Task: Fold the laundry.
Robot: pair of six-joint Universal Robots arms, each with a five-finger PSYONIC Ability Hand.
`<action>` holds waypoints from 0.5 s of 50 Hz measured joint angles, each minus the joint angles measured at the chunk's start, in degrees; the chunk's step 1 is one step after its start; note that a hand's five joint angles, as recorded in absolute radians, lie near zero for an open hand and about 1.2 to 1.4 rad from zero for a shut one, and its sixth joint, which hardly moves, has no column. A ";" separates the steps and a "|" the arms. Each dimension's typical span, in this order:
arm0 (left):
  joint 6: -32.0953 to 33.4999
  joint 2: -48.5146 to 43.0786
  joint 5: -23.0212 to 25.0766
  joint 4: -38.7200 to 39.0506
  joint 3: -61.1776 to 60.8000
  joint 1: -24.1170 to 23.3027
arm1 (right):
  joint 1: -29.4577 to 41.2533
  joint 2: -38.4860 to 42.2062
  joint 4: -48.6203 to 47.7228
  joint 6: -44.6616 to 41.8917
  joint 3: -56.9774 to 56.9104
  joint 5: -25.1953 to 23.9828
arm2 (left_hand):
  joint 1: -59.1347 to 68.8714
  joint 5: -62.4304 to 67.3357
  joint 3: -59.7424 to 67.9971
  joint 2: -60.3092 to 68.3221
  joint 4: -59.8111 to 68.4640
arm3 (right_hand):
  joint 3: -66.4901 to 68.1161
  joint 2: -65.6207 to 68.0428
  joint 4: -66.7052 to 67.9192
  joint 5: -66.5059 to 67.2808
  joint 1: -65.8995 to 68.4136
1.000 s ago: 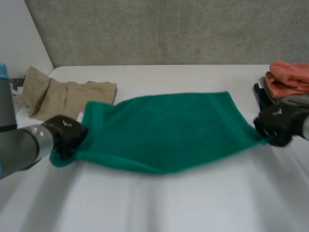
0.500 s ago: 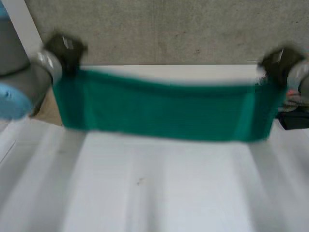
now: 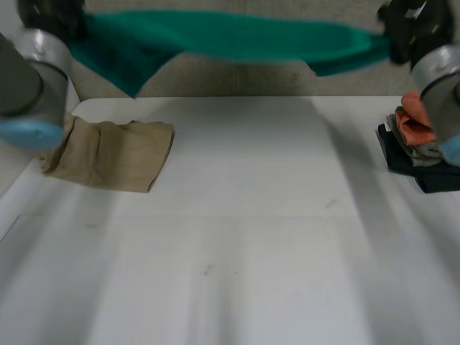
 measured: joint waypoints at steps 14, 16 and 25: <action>9.44 -5.94 2.89 -0.80 -22.86 -1.39 | -1.59 4.25 10.94 -8.60 17.49 -3.01 | 0.00 0.01 0.03 0.01 0.01 | 0.00 0.00 0.00 0.02 0.00; 12.13 -4.48 2.87 -3.08 -26.66 -1.49 | -2.78 2.93 13.52 -10.45 20.20 -3.35 | 0.00 -0.01 0.03 0.01 0.01 | 0.00 0.00 0.00 0.02 0.00; 22.53 9.95 2.22 -20.97 -43.90 -2.18 | -9.73 -9.28 33.58 -25.54 32.44 -6.20 | 0.00 0.00 0.03 0.01 0.01 | 0.00 0.00 0.00 0.02 -0.02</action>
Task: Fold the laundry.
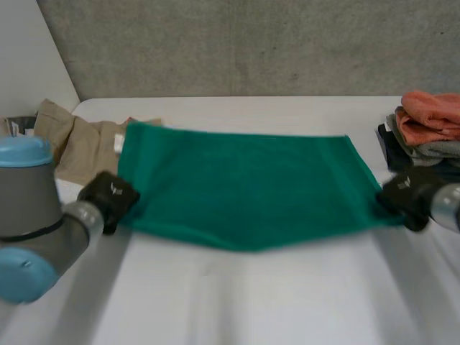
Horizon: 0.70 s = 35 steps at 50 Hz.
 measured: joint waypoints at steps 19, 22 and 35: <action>1.75 -3.11 3.42 -6.29 11.83 2.52 | 2.11 6.52 -3.93 -0.08 -5.83 1.00 | 0.00 0.00 0.00 0.00 0.01 | 0.00 0.00 0.00 0.00 0.00; -0.47 -8.62 1.35 -4.54 19.71 1.01 | 4.16 11.49 -10.21 4.78 -10.92 3.99 | 0.00 0.00 0.00 0.00 0.01 | 0.00 0.00 0.00 0.00 0.00; -4.10 -26.63 -5.81 -4.93 45.08 -3.00 | 8.72 25.87 -24.13 7.99 -26.51 11.30 | -3.55 -3.05 -4.25 -4.43 -4.48 | -6.23 -5.96 -6.33 -5.41 -4.71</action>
